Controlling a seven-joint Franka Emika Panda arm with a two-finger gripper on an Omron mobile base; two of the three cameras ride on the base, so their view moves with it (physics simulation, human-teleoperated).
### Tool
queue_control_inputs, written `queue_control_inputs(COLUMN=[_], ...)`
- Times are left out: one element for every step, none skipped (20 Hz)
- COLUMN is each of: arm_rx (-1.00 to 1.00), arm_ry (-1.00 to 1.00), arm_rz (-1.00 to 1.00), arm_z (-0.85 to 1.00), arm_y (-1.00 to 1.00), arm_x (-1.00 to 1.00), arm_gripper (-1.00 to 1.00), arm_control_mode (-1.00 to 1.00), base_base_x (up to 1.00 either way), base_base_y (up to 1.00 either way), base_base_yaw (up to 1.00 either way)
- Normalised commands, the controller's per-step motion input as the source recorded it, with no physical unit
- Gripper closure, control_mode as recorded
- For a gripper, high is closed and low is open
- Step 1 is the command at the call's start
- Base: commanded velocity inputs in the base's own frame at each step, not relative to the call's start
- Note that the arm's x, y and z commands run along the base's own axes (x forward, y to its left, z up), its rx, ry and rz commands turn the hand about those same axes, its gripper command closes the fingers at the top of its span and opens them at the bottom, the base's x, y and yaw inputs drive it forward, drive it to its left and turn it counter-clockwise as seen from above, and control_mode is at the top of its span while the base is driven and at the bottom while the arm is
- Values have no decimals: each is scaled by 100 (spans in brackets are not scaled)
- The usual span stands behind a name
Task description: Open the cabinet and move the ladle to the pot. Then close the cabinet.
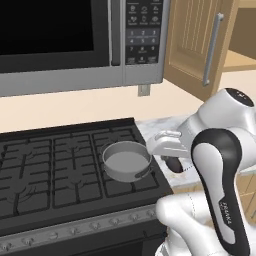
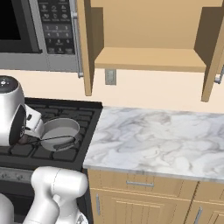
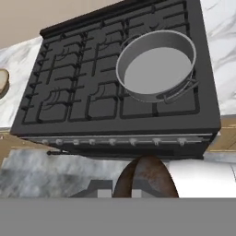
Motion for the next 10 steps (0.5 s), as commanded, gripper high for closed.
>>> queue_control_inputs(arm_rx=[0,0,0,0,0,0,0,0,0,0], arm_ry=[0,0,7,6,6,6,5,5,4,7], arm_rz=[0,0,-6,-6,-6,-6,-7,-7,-7,-7], arm_z=[0,0,-26,-25,-38,-44,-43,-46,-49,-54], arm_y=[0,0,15,10,10,19,15,21,26,31], arm_x=[0,0,58,59,66,69,71,78,82,91], arm_gripper=[100,100,100,100,100,100,100,100,100,100], arm_control_mode=[100,100,-100,-100,-100,-100,-100,-100,-100,-100], base_base_x=[60,58,0,0,0,0,0,0,0,0], base_base_y=[21,21,0,0,0,0,0,0,0,0], base_base_yaw=[-6,-6,0,0,0,0,0,0,0,0])
